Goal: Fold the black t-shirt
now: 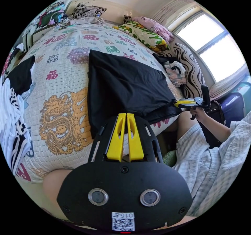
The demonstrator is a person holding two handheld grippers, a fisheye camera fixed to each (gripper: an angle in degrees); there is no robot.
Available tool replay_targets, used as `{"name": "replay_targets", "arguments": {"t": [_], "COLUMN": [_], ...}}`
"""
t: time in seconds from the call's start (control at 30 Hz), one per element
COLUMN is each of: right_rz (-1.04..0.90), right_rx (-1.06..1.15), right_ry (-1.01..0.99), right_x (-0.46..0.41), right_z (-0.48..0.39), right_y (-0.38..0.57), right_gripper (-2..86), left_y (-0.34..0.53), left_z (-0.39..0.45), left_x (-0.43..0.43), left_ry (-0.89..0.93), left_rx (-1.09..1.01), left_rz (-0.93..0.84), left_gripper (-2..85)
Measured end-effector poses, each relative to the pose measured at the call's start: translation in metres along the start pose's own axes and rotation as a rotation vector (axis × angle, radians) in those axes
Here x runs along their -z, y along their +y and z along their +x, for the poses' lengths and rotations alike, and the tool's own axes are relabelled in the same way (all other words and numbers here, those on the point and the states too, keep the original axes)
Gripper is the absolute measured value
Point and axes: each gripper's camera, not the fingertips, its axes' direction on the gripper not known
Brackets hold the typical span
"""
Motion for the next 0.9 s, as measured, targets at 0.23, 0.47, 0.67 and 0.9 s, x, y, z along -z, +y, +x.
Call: {"name": "replay_targets", "arguments": {"t": [0.23, 0.47, 0.67, 0.9], "right_rz": [-0.029, -0.095, -0.183, -0.043], "right_rx": [0.009, 0.102, 0.111, -0.204], "right_ry": [0.068, 0.175, 0.183, -0.092], "right_x": [-0.018, -0.037, -0.060, -0.040], "right_z": [-0.024, -0.053, -0.063, -0.022], "right_y": [0.008, 0.013, 0.011, 0.022], "right_gripper": [-0.4, -0.5, 1.6, 4.7], "left_y": [0.037, 0.069, 0.100, 0.130], "left_z": [-0.015, -0.013, -0.022, -0.021], "left_x": [0.017, 0.057, 0.098, 0.156], "left_ry": [0.159, 0.175, 0.140, 0.205], "left_rx": [0.265, 0.331, 0.355, 0.346], "left_rz": [-0.010, 0.014, -0.011, 0.016], "left_gripper": [7.9, 0.0, -0.3, 2.9]}}
